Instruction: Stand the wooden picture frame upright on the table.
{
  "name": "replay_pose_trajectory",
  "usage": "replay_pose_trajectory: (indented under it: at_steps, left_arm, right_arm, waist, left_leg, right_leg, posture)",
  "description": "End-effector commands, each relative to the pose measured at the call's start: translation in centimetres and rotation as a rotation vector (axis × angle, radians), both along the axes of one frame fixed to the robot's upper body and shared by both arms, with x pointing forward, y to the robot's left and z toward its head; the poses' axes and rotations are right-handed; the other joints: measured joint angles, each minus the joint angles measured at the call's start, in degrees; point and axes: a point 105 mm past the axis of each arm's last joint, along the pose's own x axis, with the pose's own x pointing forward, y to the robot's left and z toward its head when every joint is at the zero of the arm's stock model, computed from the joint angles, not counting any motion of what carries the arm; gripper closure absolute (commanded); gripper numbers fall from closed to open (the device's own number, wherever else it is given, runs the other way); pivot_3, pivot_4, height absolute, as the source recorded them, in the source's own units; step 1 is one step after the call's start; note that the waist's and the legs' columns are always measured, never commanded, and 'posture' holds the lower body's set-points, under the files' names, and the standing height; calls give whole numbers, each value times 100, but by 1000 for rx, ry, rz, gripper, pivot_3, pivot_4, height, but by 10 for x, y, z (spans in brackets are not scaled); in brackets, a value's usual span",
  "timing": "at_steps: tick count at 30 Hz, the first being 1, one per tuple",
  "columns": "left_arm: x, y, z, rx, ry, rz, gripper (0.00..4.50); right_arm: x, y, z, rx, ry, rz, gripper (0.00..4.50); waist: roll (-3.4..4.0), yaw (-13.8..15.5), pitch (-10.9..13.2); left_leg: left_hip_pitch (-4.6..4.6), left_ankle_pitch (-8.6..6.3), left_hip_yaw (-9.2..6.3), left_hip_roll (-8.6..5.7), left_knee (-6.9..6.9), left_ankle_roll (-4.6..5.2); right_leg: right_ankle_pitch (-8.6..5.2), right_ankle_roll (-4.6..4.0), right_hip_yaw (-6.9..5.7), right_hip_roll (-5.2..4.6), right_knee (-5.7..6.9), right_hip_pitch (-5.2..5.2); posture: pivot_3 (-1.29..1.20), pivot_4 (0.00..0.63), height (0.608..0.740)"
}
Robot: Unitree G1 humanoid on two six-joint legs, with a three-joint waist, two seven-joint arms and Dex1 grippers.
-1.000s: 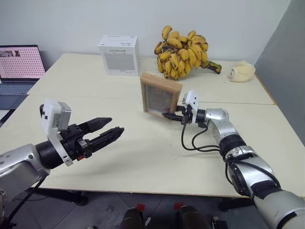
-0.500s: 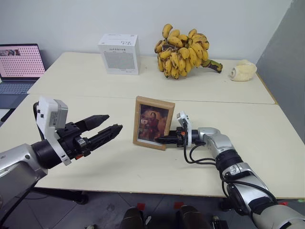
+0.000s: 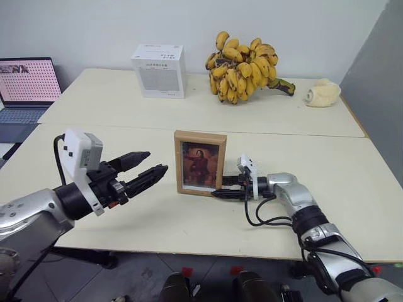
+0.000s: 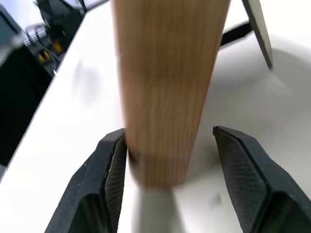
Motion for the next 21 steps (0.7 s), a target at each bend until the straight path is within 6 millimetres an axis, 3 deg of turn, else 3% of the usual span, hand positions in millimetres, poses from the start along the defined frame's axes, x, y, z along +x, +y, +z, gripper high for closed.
replay_pose_trajectory:
  at_steps: [1,7,13,17,21]
  left_arm:
    - [5,-6,4,9,-71,-19,1048]
    - [12,-7,-2,27,-68,-37,1048]
    - [10,-8,-8,27,-15,-79,1048]
    - [14,-8,-11,57,-11,-57,1048]
    - [18,-7,-15,86,-5,-34,1048]
  right_arm:
    - [-6,-26,10,-83,-76,-33,1621]
    - [-26,-51,49,-86,-124,-73,1621]
    - [-46,-52,100,0,-159,-128,1621]
    - [-54,-46,113,53,-149,-156,1621]
    - [-54,-43,112,62,-134,-184,1621]
  waist:
    - [0,18,0]
    - [-3,-6,2]
    - [-6,-42,3]
    - [-8,-26,3]
    - [-8,-18,3]
  left_leg:
    - [0,0,2,0,1,0]
    - [-4,0,26,3,-8,1]
    - [-8,-1,32,4,-16,2]
    - [-12,-1,31,5,-26,2]
    - [-17,-1,31,5,-36,2]
  right_leg:
    - [0,2,2,0,-2,0]
    - [-8,27,27,2,-11,-15]
    - [-9,28,35,3,-15,-24]
    - [-8,30,33,2,-37,-22]
    - [-3,37,32,2,-60,-22]
  posture:
    - [0,150,740]
    - [0,150,740]
    - [0,150,740]
    - [0,150,740]
    - [0,150,740]
